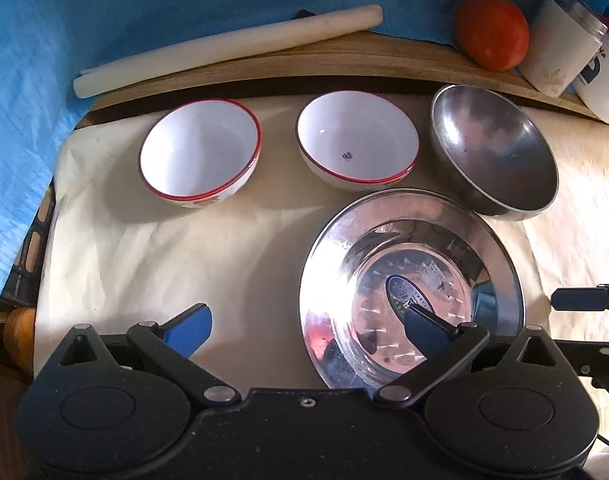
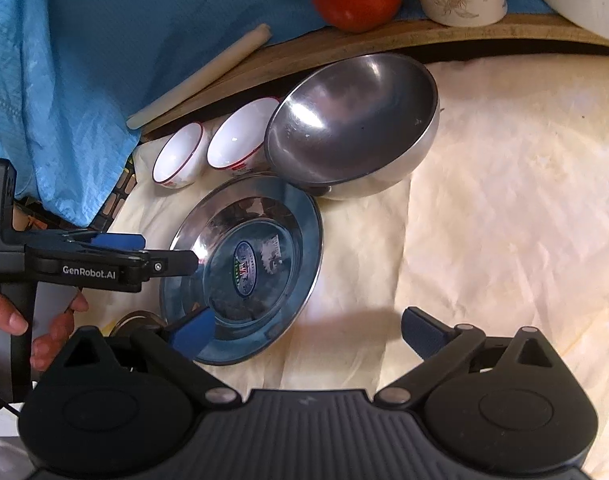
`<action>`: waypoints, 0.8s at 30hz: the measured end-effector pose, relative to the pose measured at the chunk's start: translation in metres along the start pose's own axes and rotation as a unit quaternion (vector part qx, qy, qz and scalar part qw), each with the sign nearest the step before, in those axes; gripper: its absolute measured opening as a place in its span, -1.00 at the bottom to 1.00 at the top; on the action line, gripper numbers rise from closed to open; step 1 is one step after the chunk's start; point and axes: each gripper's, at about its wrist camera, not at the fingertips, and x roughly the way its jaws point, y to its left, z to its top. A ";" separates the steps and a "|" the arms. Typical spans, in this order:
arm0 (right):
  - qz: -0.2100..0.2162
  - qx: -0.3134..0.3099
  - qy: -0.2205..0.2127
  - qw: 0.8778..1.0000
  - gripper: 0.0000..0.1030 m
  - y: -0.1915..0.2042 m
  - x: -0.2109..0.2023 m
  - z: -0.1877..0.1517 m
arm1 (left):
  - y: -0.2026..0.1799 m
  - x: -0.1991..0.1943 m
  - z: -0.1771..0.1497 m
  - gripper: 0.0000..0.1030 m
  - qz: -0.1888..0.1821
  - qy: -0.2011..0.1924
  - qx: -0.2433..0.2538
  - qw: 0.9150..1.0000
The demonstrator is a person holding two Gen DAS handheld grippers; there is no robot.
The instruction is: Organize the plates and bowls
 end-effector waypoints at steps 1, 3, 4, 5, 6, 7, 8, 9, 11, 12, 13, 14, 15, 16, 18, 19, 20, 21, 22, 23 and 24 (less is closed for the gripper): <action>0.003 0.001 0.001 1.000 0.85 0.000 0.001 0.000 | -0.001 0.001 0.001 0.98 0.001 0.002 0.002 1.000; 0.005 0.001 0.001 1.000 0.78 0.000 0.002 0.000 | -0.003 0.002 0.002 0.98 0.003 0.005 0.008 1.000; 0.007 0.001 0.000 1.000 0.72 0.000 0.002 0.001 | -0.004 0.002 0.002 0.98 0.003 0.006 0.010 1.000; 0.008 0.001 0.000 1.000 0.70 0.000 0.002 0.001 | -0.005 0.003 0.003 0.98 0.002 0.008 0.012 1.000; 0.010 0.002 0.000 1.000 0.68 0.000 0.002 0.001 | -0.005 0.003 0.003 0.98 0.001 0.009 0.014 1.000; 0.011 0.002 0.001 1.000 0.66 0.000 0.003 0.001 | -0.006 0.003 0.004 0.98 0.000 0.010 0.015 1.000; 0.012 0.002 0.001 1.000 0.64 -0.001 0.004 0.002 | -0.007 0.003 0.004 0.97 0.000 0.011 0.017 1.000; 0.013 0.003 0.001 1.000 0.60 -0.001 0.004 0.003 | -0.007 0.003 0.005 0.95 0.001 0.011 0.018 1.000; 0.015 0.003 0.002 1.000 0.53 0.000 0.006 0.003 | -0.008 0.004 0.007 0.82 -0.001 0.014 0.019 1.000; 0.016 0.002 0.003 1.000 0.44 0.001 0.007 0.004 | -0.007 0.004 0.007 0.78 -0.003 0.016 0.018 1.000; 0.016 0.002 0.003 1.000 0.39 0.001 0.008 0.004 | -0.007 0.005 0.007 0.69 -0.005 0.017 0.016 1.000; 0.017 0.002 0.003 1.000 0.28 0.001 0.008 0.005 | -0.006 0.004 0.007 0.62 -0.008 0.018 0.013 1.000; 0.017 0.002 0.004 1.000 0.16 0.002 0.009 0.005 | -0.005 0.005 0.007 0.48 -0.010 0.019 0.011 1.000; 0.018 0.002 0.005 1.000 0.06 0.002 0.010 0.005 | -0.005 0.005 0.007 0.35 -0.013 0.022 0.009 1.000; 0.020 0.002 0.009 1.000 -0.09 0.002 0.010 0.004 | -0.003 0.006 0.007 0.09 -0.025 0.025 0.003 0.999; 0.022 0.004 0.010 1.000 -0.15 0.002 0.011 0.004 | -0.002 0.006 0.007 -0.09 -0.033 0.029 -0.001 0.999; 0.024 0.007 0.012 1.000 -0.25 0.002 0.012 0.004 | -0.001 0.007 0.006 -0.20 -0.039 0.032 -0.006 0.999; 0.026 0.011 0.014 1.000 -0.40 0.001 0.013 0.003 | 0.000 0.008 0.006 -0.21 -0.040 0.034 -0.011 0.999; 0.026 0.013 0.015 0.999 -0.58 0.001 0.014 0.003 | 0.001 0.008 0.005 -0.31 -0.037 0.033 -0.014 0.999; 0.029 0.015 0.014 0.999 -0.63 0.001 0.014 0.002 | 0.001 0.008 0.005 -0.43 -0.033 0.032 -0.017 0.999; 0.027 0.017 0.014 0.999 -0.63 0.001 0.013 0.002 | 0.002 0.008 0.005 -0.48 -0.030 0.033 -0.019 0.999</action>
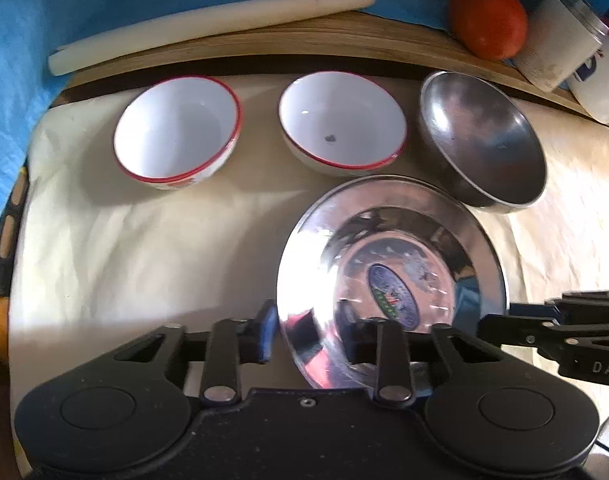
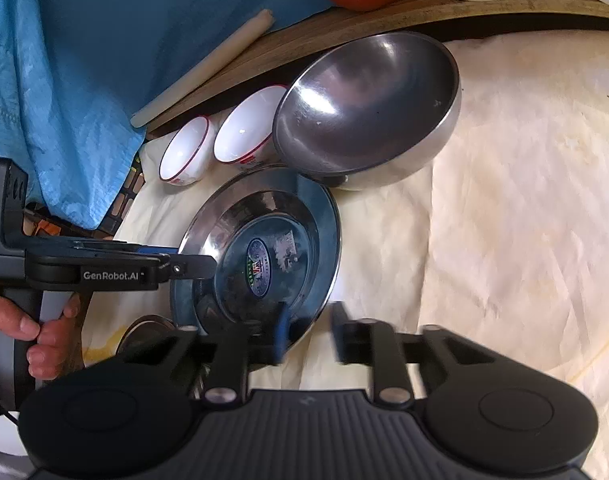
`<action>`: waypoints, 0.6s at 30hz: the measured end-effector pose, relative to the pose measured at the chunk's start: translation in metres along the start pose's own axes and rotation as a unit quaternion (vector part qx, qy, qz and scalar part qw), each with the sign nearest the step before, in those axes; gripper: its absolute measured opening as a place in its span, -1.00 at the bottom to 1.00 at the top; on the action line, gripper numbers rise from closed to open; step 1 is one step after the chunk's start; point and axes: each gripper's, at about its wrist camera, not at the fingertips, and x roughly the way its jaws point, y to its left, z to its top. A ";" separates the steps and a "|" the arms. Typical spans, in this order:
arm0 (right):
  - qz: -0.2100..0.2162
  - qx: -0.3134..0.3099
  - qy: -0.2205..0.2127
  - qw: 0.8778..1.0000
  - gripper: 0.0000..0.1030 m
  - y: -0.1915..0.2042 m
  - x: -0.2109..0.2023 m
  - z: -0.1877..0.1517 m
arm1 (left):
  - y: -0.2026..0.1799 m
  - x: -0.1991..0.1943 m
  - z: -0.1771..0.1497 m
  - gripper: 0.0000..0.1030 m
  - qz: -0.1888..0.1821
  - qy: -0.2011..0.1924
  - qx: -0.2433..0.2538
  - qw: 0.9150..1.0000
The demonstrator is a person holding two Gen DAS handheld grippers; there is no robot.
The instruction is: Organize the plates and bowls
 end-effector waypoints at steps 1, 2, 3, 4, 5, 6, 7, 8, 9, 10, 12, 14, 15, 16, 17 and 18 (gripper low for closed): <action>-0.002 0.000 0.000 1.000 -0.63 0.000 0.000 0.000 | 0.001 0.000 0.000 -0.54 0.000 0.001 -0.005 1.000; -0.004 0.001 0.001 1.000 -0.63 0.000 -0.001 -0.001 | 0.003 -0.001 0.000 -0.57 -0.006 0.003 -0.012 1.000; -0.005 0.004 0.001 1.000 -0.64 0.000 -0.001 -0.002 | 0.005 -0.001 0.001 -0.58 -0.011 0.004 -0.021 1.000; -0.006 0.007 0.001 1.000 -0.64 -0.001 -0.002 -0.002 | 0.006 -0.002 0.001 -0.59 -0.015 0.004 -0.026 1.000; -0.007 0.010 0.002 1.000 -0.64 -0.002 -0.002 -0.003 | 0.005 -0.002 0.001 -0.60 -0.017 0.004 -0.027 0.999; -0.008 0.013 0.003 1.000 -0.64 -0.003 -0.004 -0.004 | 0.004 -0.002 0.000 -0.60 -0.018 0.004 -0.026 0.999; -0.010 0.016 0.002 1.000 -0.65 -0.003 -0.004 -0.004 | 0.001 -0.002 0.000 -0.60 -0.019 0.005 -0.025 0.999; -0.012 0.018 0.002 1.000 -0.65 -0.004 -0.006 -0.005 | -0.001 -0.002 0.000 -0.60 -0.020 0.006 -0.024 0.999; -0.015 0.023 0.001 1.000 -0.65 -0.006 -0.008 -0.006 | -0.004 -0.001 -0.001 -0.60 -0.022 0.007 -0.022 1.000; -0.017 0.028 -0.001 0.999 -0.66 -0.007 -0.009 -0.007 | -0.006 0.000 -0.001 -0.60 -0.024 0.007 -0.020 0.999; -0.021 0.038 -0.005 0.999 -0.67 -0.011 -0.013 -0.010 | -0.011 0.001 -0.002 -0.60 -0.029 0.009 -0.017 0.999; -0.025 0.048 -0.008 0.999 -0.68 -0.014 -0.016 -0.013 | -0.018 0.003 -0.002 -0.60 -0.033 0.011 -0.013 0.999; -0.029 0.053 -0.010 0.998 -0.68 -0.016 -0.018 -0.016 | -0.022 0.004 -0.002 -0.60 -0.036 0.011 -0.009 0.999; -0.031 0.058 -0.012 0.998 -0.68 -0.019 -0.021 -0.018 | -0.027 0.005 -0.002 -0.60 -0.038 0.010 -0.005 0.999; -0.033 0.065 -0.015 0.997 -0.68 -0.021 -0.025 -0.021 | -0.031 0.005 -0.002 -0.60 -0.040 0.011 0.000 0.999; -0.036 0.072 -0.017 0.997 -0.68 -0.023 -0.028 -0.024 | -0.036 0.006 -0.002 -0.60 -0.043 0.012 0.005 0.999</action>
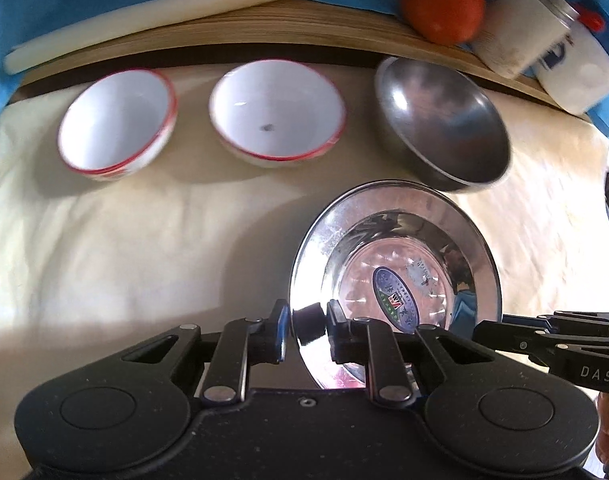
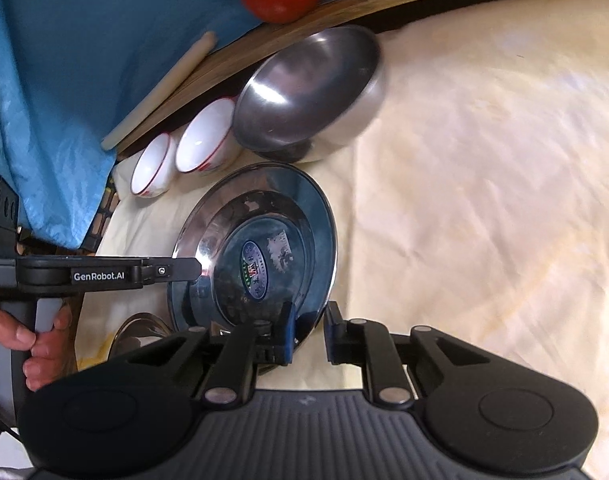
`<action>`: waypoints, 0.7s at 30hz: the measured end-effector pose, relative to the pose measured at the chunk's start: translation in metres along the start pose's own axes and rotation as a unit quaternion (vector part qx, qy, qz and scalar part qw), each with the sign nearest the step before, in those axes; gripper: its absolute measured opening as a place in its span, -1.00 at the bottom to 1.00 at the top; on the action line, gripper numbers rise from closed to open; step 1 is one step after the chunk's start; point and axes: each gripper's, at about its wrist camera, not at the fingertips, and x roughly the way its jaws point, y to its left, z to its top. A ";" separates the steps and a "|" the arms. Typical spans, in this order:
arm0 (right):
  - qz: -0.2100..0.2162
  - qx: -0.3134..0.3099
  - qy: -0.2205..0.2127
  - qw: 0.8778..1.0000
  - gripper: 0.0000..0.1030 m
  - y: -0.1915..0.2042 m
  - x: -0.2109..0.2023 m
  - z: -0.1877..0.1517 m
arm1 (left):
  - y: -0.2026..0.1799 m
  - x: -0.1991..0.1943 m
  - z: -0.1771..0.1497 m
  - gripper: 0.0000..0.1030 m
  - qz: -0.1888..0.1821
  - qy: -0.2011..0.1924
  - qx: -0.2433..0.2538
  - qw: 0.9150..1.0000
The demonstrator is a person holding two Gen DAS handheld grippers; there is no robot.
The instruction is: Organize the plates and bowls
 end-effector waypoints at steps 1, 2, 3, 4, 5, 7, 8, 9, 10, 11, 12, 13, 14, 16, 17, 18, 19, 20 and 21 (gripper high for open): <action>-0.003 0.007 -0.002 1.000 -0.68 -0.003 -0.003 -0.003 | -0.005 0.001 0.000 -0.60 -0.003 0.002 0.006 1.000; -0.006 0.011 -0.004 1.000 -0.68 -0.006 -0.006 -0.005 | -0.010 0.002 0.000 -0.60 -0.006 0.004 0.011 1.000; -0.010 0.017 -0.005 1.000 -0.68 -0.009 -0.009 -0.009 | -0.015 0.003 0.000 -0.60 -0.008 0.005 0.017 1.000; -0.013 0.021 -0.008 1.000 -0.68 -0.012 -0.012 -0.012 | -0.021 0.004 -0.001 -0.60 -0.011 0.006 0.023 1.000; -0.016 0.026 -0.010 0.999 -0.68 -0.014 -0.016 -0.015 | -0.026 0.004 -0.001 -0.60 -0.013 0.007 0.028 1.000; -0.022 0.034 -0.015 0.999 -0.68 -0.019 -0.023 -0.021 | -0.035 0.004 -0.002 -0.61 -0.019 0.006 0.036 0.999; -0.025 0.036 -0.018 0.999 -0.68 -0.021 -0.027 -0.024 | -0.040 0.004 -0.003 -0.61 -0.023 0.005 0.038 0.999; -0.028 0.038 -0.021 0.999 -0.68 -0.022 -0.031 -0.027 | -0.043 0.004 -0.004 -0.61 -0.026 0.005 0.040 0.999; -0.031 0.041 -0.023 0.998 -0.68 -0.024 -0.035 -0.028 | -0.046 0.002 -0.006 -0.62 -0.029 0.004 0.042 0.999; -0.032 0.041 -0.026 0.998 -0.68 -0.025 -0.038 -0.031 | -0.049 0.002 -0.007 -0.61 -0.030 0.003 0.044 0.999; -0.033 0.041 -0.028 0.998 -0.68 -0.025 -0.041 -0.032 | -0.051 0.002 -0.007 -0.61 -0.032 0.002 0.044 0.999; -0.034 0.042 -0.029 0.998 -0.68 -0.026 -0.043 -0.033 | -0.051 0.000 -0.010 -0.62 -0.033 0.001 0.044 0.998; -0.035 0.040 -0.031 0.998 -0.68 -0.025 -0.046 -0.035 | -0.053 -0.002 -0.012 -0.61 -0.033 -0.001 0.044 0.999; -0.033 0.035 -0.032 0.998 -0.68 -0.025 -0.051 -0.035 | -0.056 -0.007 -0.016 -0.61 -0.030 -0.007 0.041 0.999; -0.032 0.030 -0.032 0.999 -0.68 -0.024 -0.053 -0.036 | -0.056 -0.010 -0.018 -0.61 -0.027 -0.011 0.039 0.999; -0.032 0.025 -0.032 0.999 -0.68 -0.022 -0.055 -0.036 | -0.056 -0.014 -0.020 -0.61 -0.024 -0.017 0.037 0.999; -0.031 0.020 -0.032 0.999 -0.68 -0.021 -0.057 -0.035 | -0.058 -0.016 -0.022 -0.61 -0.021 -0.023 0.034 0.999; -0.029 0.014 -0.032 0.999 -0.68 -0.020 -0.059 -0.035 | -0.056 -0.020 -0.024 -0.61 -0.020 -0.028 0.029 0.999; -0.027 0.006 -0.030 0.999 -0.68 -0.016 -0.058 -0.033 | -0.054 -0.025 -0.028 -0.61 -0.018 -0.033 0.024 0.999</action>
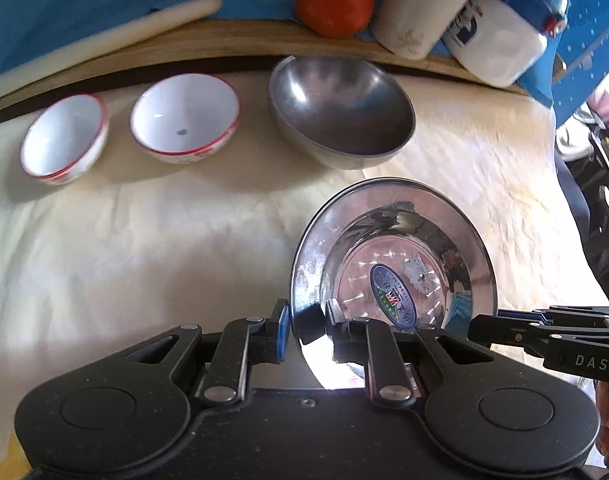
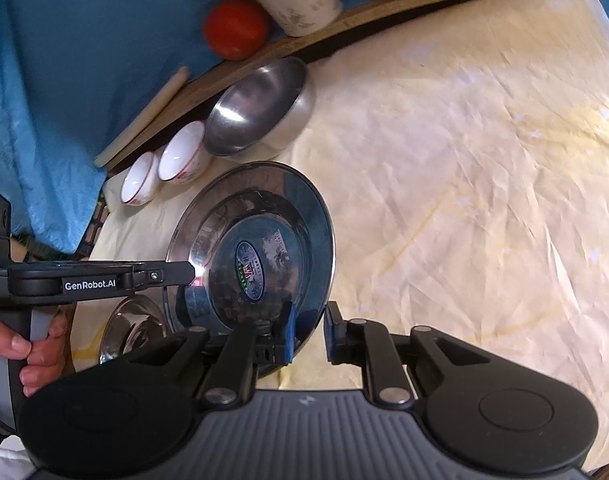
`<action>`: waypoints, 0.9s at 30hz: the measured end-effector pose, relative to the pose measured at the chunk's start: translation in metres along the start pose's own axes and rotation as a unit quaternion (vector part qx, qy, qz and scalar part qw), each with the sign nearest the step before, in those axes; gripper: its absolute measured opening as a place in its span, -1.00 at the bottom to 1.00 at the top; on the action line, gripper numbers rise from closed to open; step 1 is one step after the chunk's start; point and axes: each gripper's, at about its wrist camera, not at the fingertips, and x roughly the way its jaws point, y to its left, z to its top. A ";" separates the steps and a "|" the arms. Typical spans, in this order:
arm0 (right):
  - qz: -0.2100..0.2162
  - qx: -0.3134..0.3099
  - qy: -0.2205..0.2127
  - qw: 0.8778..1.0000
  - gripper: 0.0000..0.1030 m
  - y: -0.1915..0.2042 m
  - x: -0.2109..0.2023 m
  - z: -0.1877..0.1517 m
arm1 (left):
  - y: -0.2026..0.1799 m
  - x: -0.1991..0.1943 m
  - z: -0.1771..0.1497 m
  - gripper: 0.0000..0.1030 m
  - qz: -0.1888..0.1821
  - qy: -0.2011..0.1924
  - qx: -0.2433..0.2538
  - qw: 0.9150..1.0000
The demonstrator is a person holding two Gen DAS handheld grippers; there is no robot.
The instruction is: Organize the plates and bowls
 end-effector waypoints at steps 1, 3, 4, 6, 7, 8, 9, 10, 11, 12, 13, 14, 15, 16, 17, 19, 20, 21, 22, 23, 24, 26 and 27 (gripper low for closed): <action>0.001 -0.008 0.001 1.000 -0.68 0.003 0.000 0.002 | 0.003 -0.004 -0.003 -0.62 0.002 -0.005 -0.007 1.000; 0.005 -0.026 0.006 1.000 -0.68 0.011 0.001 0.005 | 0.007 -0.013 -0.009 -0.62 0.007 -0.014 -0.020 1.000; 0.007 -0.034 0.009 0.999 -0.68 0.015 0.002 0.007 | 0.010 -0.019 -0.014 -0.62 0.011 -0.020 -0.027 0.999; 0.013 -0.056 0.016 0.998 -0.68 0.026 0.005 0.011 | 0.016 -0.026 -0.020 -0.62 0.017 -0.028 -0.044 0.998; 0.016 -0.064 0.019 0.998 -0.68 0.030 0.007 0.013 | 0.021 -0.031 -0.024 -0.62 0.020 -0.032 -0.056 0.998; 0.019 -0.074 0.023 0.997 -0.68 0.036 0.009 0.015 | 0.025 -0.034 -0.028 -0.62 0.023 -0.035 -0.065 0.997; 0.023 -0.085 0.028 0.996 -0.68 0.041 0.012 0.017 | 0.029 -0.037 -0.031 -0.62 0.027 -0.037 -0.075 0.996; 0.027 -0.096 0.033 0.995 -0.68 0.047 0.014 0.018 | 0.034 -0.041 -0.035 -0.62 0.030 -0.040 -0.086 0.995; 0.031 -0.104 0.037 0.993 -0.68 0.052 0.017 0.019 | 0.037 -0.044 -0.038 -0.62 0.033 -0.043 -0.095 0.994; 0.035 -0.114 0.042 0.992 -0.68 0.057 0.019 0.020 | 0.042 -0.047 -0.042 -0.62 0.037 -0.046 -0.105 0.993; 0.039 -0.123 0.046 0.991 -0.68 0.062 0.022 0.020 | 0.045 -0.050 -0.045 -0.62 0.040 -0.048 -0.113 0.992; 0.042 -0.132 0.050 0.989 -0.68 0.066 0.025 0.021 | 0.050 -0.053 -0.049 -0.62 0.043 -0.049 -0.123 0.990; 0.046 -0.142 0.055 0.987 -0.68 0.072 0.028 0.021 | 0.054 -0.055 -0.052 -0.61 0.046 -0.049 -0.132 0.989; 0.049 -0.149 0.060 0.986 -0.68 0.076 0.030 0.022 | 0.058 -0.058 -0.056 -0.61 0.050 -0.051 -0.143 0.987; 0.054 -0.159 0.064 0.984 -0.68 0.082 0.033 0.023 | 0.061 -0.060 -0.060 -0.61 0.055 -0.053 -0.151 0.986; 0.060 -0.178 0.071 0.980 -0.68 0.093 0.037 0.023 | 0.068 -0.064 -0.067 -0.61 0.063 -0.058 -0.166 0.982; 0.062 -0.186 0.074 0.978 -0.68 0.098 0.039 0.024 | 0.073 -0.068 -0.071 -0.61 0.066 -0.060 -0.175 0.981; 0.072 -0.196 0.079 0.975 -0.68 0.102 0.041 0.024 | 0.075 -0.069 -0.074 -0.61 0.069 -0.062 -0.181 0.979; 0.075 -0.203 0.082 0.973 -0.67 0.106 0.043 0.023 | 0.078 -0.072 -0.076 -0.61 0.072 -0.063 -0.187 0.978; 0.079 -0.209 0.087 0.971 -0.67 0.109 0.044 0.022 | 0.081 -0.074 -0.079 -0.61 0.074 -0.064 -0.191 0.977; 0.082 -0.215 0.091 0.969 -0.67 0.112 0.046 0.022 | 0.083 -0.076 -0.082 -0.61 0.076 -0.065 -0.195 0.976; 0.091 -0.226 0.100 0.965 -0.66 0.119 0.049 0.021 | 0.088 -0.080 -0.088 -0.60 0.079 -0.064 -0.202 0.974; 0.097 -0.232 0.104 0.962 -0.66 0.122 0.052 0.021 | 0.091 -0.081 -0.091 -0.60 0.081 -0.064 -0.205 0.973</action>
